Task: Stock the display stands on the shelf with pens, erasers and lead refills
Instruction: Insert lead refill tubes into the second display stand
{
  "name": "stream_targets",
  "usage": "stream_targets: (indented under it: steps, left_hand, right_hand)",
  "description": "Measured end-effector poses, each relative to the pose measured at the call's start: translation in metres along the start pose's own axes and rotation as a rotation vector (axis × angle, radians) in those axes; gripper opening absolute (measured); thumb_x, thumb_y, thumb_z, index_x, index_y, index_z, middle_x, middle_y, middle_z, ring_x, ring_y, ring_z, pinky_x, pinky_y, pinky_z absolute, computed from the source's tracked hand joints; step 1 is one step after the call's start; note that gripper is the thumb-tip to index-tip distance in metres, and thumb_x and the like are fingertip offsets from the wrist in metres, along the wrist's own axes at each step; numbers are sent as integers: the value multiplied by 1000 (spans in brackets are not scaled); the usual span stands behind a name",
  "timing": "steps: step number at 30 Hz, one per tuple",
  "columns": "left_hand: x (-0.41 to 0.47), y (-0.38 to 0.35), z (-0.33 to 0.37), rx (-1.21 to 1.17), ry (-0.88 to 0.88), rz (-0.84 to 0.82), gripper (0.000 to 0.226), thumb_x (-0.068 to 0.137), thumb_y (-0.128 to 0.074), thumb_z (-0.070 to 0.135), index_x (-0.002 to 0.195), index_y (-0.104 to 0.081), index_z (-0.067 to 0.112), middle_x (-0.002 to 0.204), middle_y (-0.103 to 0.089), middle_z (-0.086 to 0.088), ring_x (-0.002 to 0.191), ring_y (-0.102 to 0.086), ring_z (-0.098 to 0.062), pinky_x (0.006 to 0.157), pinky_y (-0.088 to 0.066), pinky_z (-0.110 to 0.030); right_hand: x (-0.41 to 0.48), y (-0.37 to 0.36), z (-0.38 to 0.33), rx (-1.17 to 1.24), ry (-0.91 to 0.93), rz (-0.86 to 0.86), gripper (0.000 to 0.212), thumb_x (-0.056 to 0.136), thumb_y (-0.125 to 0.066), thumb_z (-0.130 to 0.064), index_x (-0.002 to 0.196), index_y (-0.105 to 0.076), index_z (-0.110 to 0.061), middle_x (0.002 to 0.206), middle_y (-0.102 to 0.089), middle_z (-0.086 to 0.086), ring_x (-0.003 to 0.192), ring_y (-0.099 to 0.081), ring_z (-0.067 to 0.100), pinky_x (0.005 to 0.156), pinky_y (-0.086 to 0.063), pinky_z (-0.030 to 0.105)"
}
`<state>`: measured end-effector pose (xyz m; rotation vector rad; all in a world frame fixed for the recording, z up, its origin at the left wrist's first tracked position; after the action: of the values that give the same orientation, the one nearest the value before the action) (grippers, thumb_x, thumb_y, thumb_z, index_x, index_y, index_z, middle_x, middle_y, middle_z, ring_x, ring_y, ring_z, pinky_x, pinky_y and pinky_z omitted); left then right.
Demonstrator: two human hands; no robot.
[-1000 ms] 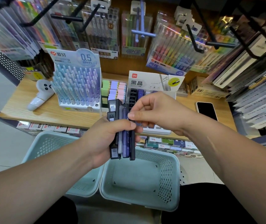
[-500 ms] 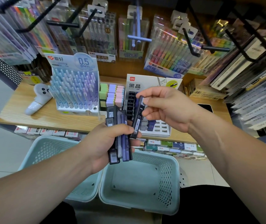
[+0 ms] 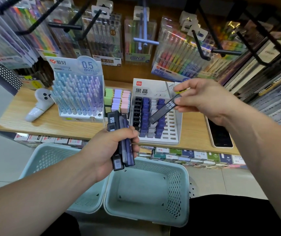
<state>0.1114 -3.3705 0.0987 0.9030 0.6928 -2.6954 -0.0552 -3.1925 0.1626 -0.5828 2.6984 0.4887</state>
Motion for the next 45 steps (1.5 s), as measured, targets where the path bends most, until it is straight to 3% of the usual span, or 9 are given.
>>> stream_targets:
  steps: [4, 8, 13, 16, 20, 28, 45]
  left_hand:
    - [3, 0, -2, -11, 16, 4, 4, 87, -67, 9, 90, -68, 10, 77, -66, -9, 58, -63, -21, 56, -55, -28]
    - [7, -7, -1, -9, 13, -17, 7, 84, -70, 12, 90, -67, 13, 78, -64, -7, 61, -63, -22, 55, -55, -28]
    - [14, -15, -1, -12, 6, -6, 5, 84, -71, 12, 87, -68, 13, 77, -65, -8, 62, -62, -23, 56, -55, -30]
    - [19, -16, -1, -13, 5, -6, 4, 83, -71, 12, 85, -69, 13, 77, -66, -9, 62, -63, -22, 60, -57, -31]
    - [23, -14, -2, -22, 9, 16, 7, 84, -71, 11, 90, -67, 13, 78, -66, -9, 61, -63, -23, 58, -56, -32]
    - [27, -12, -1, -56, 15, 38, 10, 84, -71, 11, 93, -67, 12, 77, -67, -8, 60, -63, -22, 59, -58, -31]
    - [27, -10, 0, -27, 5, 53, 10, 81, -72, 11, 91, -68, 13, 77, -67, -8, 60, -63, -22, 64, -55, -33]
  right_hand:
    - [12, 42, 8, -196, 47, 186, 24, 82, -76, 7, 103, -67, 1, 76, -69, 9, 67, -70, 19, 70, -64, 30]
    - [29, 47, 10, -647, 184, 324, 19, 80, -83, -10, 82, -69, -22, 81, -69, -3, 79, -71, 20, 85, -58, 38]
    - [39, 19, 2, -845, 382, 341, 18, 85, -74, -14, 101, -75, -22, 102, -69, 3, 96, -63, 25, 87, -52, 38]
    - [45, 12, 3, -928, 386, 323, 18, 89, -70, -14, 105, -74, -21, 110, -68, 6, 101, -62, 28, 90, -51, 43]
    - [51, 5, 12, -1061, 351, 275, 20, 92, -67, -20, 111, -72, -23, 113, -70, 5, 107, -61, 30, 86, -52, 39]
    - [63, -4, 18, -1139, 336, 223, 20, 94, -63, -22, 113, -71, -24, 117, -68, 3, 108, -61, 31, 87, -52, 41]
    - [65, 5, 20, -1036, 396, 247, 20, 93, -66, -16, 109, -75, -23, 111, -73, 3, 105, -63, 31, 90, -51, 44]
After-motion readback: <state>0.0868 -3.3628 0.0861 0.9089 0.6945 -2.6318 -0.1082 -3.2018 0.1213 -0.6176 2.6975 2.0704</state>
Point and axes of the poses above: each hand's wrist, its own x-axis towards the middle knuckle, its own y-axis out of the back of the hand, z = x × y, the point moved 9 cm from there along x, towards the middle knuckle
